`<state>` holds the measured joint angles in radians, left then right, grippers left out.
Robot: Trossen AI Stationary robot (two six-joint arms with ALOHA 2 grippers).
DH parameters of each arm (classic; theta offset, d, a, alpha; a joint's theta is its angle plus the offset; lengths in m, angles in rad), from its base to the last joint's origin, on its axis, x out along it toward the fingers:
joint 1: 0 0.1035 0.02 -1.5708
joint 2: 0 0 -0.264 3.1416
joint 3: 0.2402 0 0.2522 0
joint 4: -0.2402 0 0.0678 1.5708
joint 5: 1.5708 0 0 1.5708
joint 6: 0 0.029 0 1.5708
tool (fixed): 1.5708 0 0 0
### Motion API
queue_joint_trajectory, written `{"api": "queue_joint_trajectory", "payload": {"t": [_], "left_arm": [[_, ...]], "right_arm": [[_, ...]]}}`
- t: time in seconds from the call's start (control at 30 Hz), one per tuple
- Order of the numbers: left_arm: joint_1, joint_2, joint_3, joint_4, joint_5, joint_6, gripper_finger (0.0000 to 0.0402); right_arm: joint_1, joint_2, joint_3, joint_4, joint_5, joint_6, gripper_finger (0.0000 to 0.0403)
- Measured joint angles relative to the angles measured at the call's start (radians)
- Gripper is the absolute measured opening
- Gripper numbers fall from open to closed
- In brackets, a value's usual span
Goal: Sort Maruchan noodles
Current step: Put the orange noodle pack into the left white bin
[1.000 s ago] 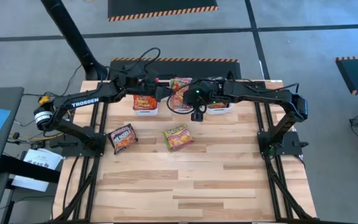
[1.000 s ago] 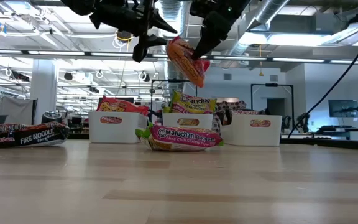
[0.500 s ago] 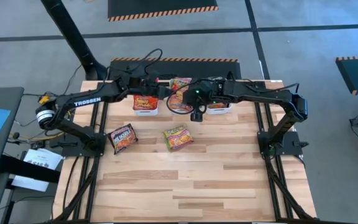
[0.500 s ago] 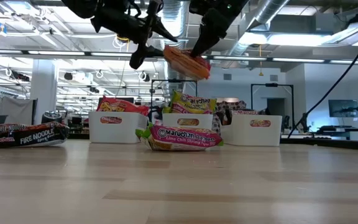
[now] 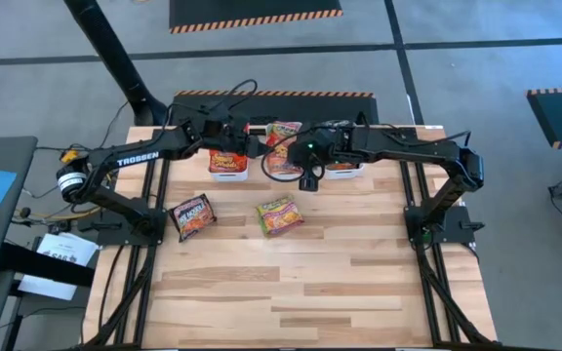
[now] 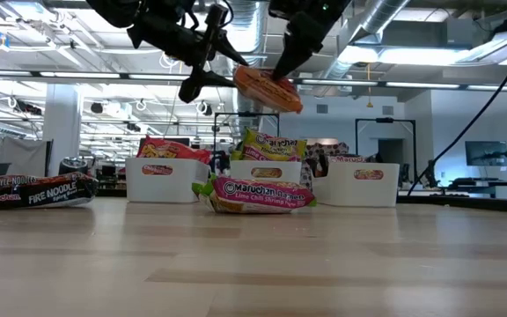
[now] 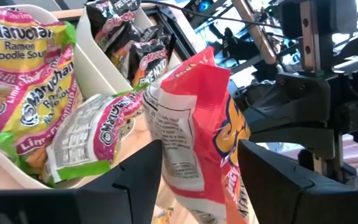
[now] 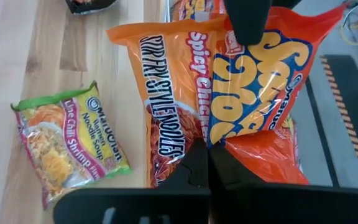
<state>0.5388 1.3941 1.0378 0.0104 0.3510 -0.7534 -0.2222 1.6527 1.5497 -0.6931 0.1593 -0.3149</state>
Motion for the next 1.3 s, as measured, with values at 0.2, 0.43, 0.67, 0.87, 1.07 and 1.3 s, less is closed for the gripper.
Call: {"api": "queue_joint_trajectory", "payload": {"t": [0.2,0.43,0.67,0.87,1.07,1.3], "left_arm": [[0.0,0.0,0.0,0.007,0.036,-0.02,0.0198],[0.0,-0.002,0.0,0.007,0.041,0.059,0.0169],[0.0,-0.002,0.0,0.003,0.042,0.1,0.0043],[-0.001,-0.003,0.0,0.004,0.044,0.145,0.001],[0.023,-0.01,0.0,-0.064,0.05,0.195,0.0005],[0.096,-0.098,0.0,-0.309,0.035,0.32,0.0004]], "right_arm": [[-0.001,0.003,-0.001,0.047,-0.026,-0.031,0.0],[-0.001,0.003,-0.001,0.058,-0.031,-0.033,0.0001],[-0.001,0.003,-0.002,0.056,-0.03,-0.034,0.0031],[-0.001,0.004,-0.002,0.053,-0.029,-0.034,0.007],[-0.009,-0.006,-0.002,0.051,0.005,-0.034,0.0109],[-0.048,-0.082,0.0,0.027,0.077,-0.034,0.0135]]}}
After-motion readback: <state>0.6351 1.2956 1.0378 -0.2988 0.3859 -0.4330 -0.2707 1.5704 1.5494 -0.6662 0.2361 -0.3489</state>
